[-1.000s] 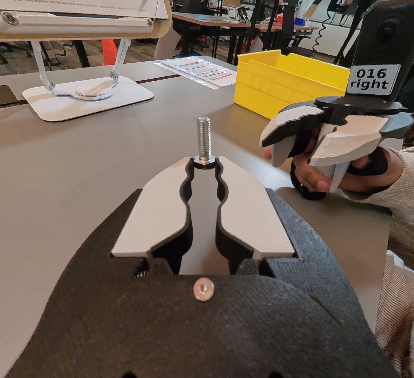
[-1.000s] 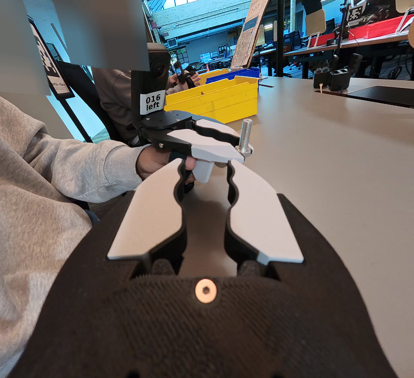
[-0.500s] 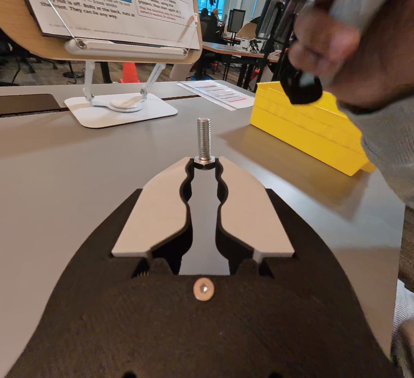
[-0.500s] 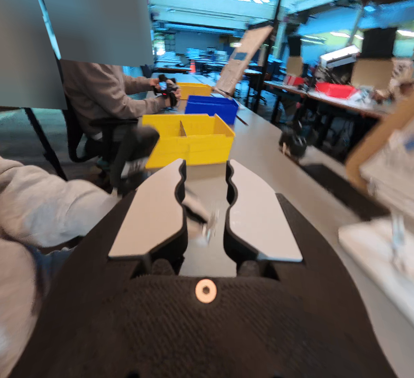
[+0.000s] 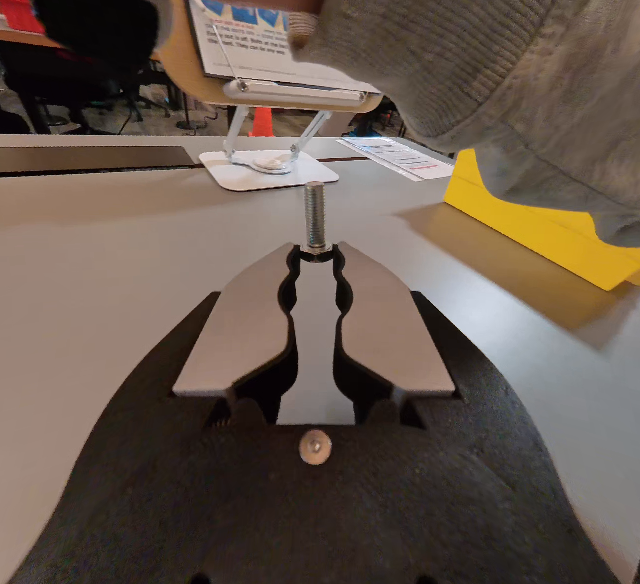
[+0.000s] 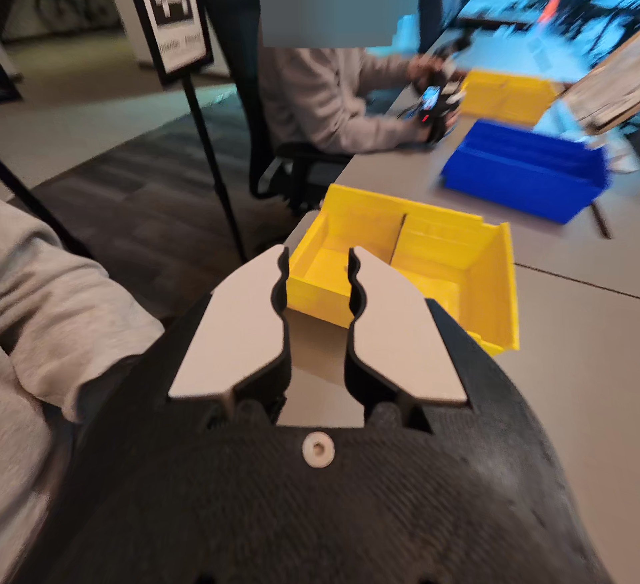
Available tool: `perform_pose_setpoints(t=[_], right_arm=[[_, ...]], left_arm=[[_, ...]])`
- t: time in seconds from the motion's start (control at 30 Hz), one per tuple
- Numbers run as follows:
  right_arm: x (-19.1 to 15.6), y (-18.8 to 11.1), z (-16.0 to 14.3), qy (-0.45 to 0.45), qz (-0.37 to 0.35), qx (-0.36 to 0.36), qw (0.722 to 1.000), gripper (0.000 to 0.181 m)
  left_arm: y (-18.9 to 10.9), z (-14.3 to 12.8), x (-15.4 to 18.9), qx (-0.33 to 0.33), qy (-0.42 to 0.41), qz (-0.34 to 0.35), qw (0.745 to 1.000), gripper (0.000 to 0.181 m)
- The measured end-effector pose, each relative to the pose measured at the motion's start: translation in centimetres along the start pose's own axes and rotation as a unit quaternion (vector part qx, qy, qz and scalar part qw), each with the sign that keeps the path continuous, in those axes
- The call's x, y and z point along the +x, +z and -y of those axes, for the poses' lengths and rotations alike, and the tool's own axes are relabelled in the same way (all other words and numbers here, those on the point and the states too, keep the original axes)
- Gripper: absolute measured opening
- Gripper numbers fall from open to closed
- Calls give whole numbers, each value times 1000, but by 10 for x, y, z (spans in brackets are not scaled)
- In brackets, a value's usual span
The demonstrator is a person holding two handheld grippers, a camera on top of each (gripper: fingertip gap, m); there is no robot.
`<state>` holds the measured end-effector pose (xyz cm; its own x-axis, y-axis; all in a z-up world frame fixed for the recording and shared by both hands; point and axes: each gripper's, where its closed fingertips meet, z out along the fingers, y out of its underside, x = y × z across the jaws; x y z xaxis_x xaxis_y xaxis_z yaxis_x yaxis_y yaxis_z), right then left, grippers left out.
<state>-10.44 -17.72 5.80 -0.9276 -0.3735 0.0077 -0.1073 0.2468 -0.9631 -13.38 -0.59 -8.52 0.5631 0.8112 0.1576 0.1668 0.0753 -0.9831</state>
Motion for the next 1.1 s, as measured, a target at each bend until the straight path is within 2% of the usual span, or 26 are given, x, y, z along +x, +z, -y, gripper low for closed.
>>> perform_pose_setpoints(t=[0.17, 0.3, 0.4, 0.5, 0.6, 0.73, 0.9, 0.97, 1.03, 1.1], right_arm=[[11, 53, -19, -45, 19, -81, 996, 30], [15, 87, -34, -112, 23, -146, 983, 28], [15, 111, -43, -128, 37, -183, 974, 30], [21, 130, -47, -136, 37, -212, 967, 30], [28, 135, -34, -128, 23, -213, 968, 31], [41, 111, 7, -85, -12, -176, 981, 30], [37, 46, 61, 17, -32, -112, 993, 34], [28, 24, 68, 34, -37, -99, 994, 34], [21, 7, 66, 29, -53, -115, 992, 35], [14, -8, 60, 10, -74, -135, 988, 34]], left_arm=[[-23, 0, -15, 6, -5, 31, 999, 18], [-43, -2, -26, 9, -14, 57, 998, 18], [-57, -5, -34, 7, -13, 77, 997, 18], [-66, -8, -43, 8, -13, 95, 995, 18], [-60, -5, -54, 16, -18, 102, 995, 18], [-43, 10, -59, 29, -14, 106, 994, 18], [6, 21, -65, -19, 64, 99, 993, 18], [24, 31, -69, -38, 68, 98, 992, 18], [34, 47, -70, -23, 47, 109, 993, 18], [39, 52, -68, -34, 42, 126, 991, 18]])
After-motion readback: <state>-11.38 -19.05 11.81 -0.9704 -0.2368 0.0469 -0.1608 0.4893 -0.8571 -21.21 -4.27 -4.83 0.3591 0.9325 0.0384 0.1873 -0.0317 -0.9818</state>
